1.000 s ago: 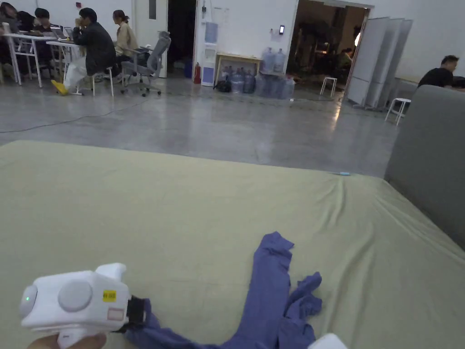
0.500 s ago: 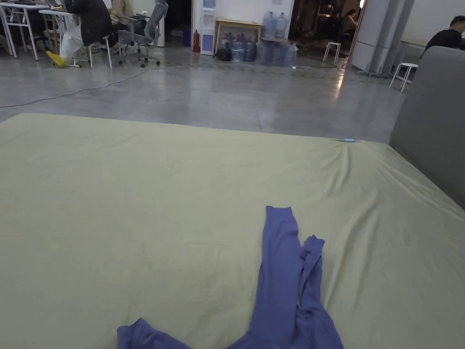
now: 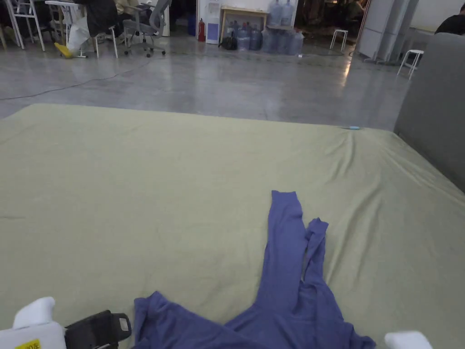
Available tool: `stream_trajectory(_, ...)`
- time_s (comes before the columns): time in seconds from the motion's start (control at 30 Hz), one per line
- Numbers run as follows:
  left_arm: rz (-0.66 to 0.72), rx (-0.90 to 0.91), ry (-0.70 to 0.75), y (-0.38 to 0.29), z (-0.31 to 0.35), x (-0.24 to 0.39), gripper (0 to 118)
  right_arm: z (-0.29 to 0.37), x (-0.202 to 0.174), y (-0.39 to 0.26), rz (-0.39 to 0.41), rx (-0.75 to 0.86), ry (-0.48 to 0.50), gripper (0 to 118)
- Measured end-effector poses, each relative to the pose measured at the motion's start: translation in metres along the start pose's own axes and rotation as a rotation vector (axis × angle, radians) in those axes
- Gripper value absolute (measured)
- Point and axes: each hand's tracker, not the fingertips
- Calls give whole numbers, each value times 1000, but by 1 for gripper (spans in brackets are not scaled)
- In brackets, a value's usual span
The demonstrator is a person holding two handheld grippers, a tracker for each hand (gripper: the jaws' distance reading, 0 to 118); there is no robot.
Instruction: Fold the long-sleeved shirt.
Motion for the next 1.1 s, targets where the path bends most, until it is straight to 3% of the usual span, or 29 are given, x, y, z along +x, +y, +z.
stream_trajectory(0.03,-7,-63,10,-8,11,7,106,12,-4,-6,-12,11,9,95)
stream_trajectory(0.07,-30,-144,22,-15,18,8,78,19,-7,-12,-20,17,13,88)
stream_trajectory(0.1,-76,-166,56,-26,23,10,8,25,-13,-21,-26,30,5,53)
stream_trajectory(0.13,-125,-157,106,-37,29,13,0,27,-20,-30,-23,41,1,13)
stream_trajectory(0.17,-167,-163,156,-49,27,20,0,26,-26,-37,-18,39,-8,0)
stream_trajectory(0.2,-185,-178,200,-60,30,22,0,22,-32,-44,-14,24,-31,0)
stream_trajectory(0.33,-165,-174,88,-50,19,31,2,11,-45,-58,16,0,-40,0)
stream_trajectory(0.37,-168,-144,77,-42,15,35,33,10,-45,-57,5,-7,-21,0)
stream_trajectory(0.4,-186,-109,90,-30,8,42,98,8,-46,-55,-19,-23,27,0)
stream_trajectory(0.43,-200,-73,109,-15,-2,53,117,7,-46,-53,-34,-26,49,0)
stream_trajectory(0.57,-198,-16,121,35,-62,79,116,11,-49,-47,-30,-9,37,0)
stream_trajectory(0.7,-191,-75,241,64,-132,82,115,16,-42,-46,-36,-2,17,0)
stream_trajectory(0.77,-194,-153,283,64,-166,77,105,16,-34,-48,-54,-17,-7,0)
stream_trajectory(0.8,-204,-188,299,60,-183,75,94,15,-29,-50,-64,-30,-29,0)
stream_trajectory(0.9,-341,-368,395,35,-230,67,88,9,-12,-53,-105,-62,-77,0)
stream_trajectory(0.93,-433,-378,456,25,-231,68,87,8,-4,-54,-129,-76,-94,0)
stream_trajectory(0.97,-451,-282,405,25,-222,75,82,7,-1,-54,-137,-79,-102,0)
stream_trajectory(1.0,-399,-312,409,23,-217,83,56,7,4,-54,-143,-76,-109,0)
stream_trajectory(1.03,-400,-307,399,25,-208,89,4,7,9,-52,-153,-67,-115,0)
stream_trajectory(1.1,-396,-274,283,33,-188,95,1,4,22,-45,-186,-72,-129,0)
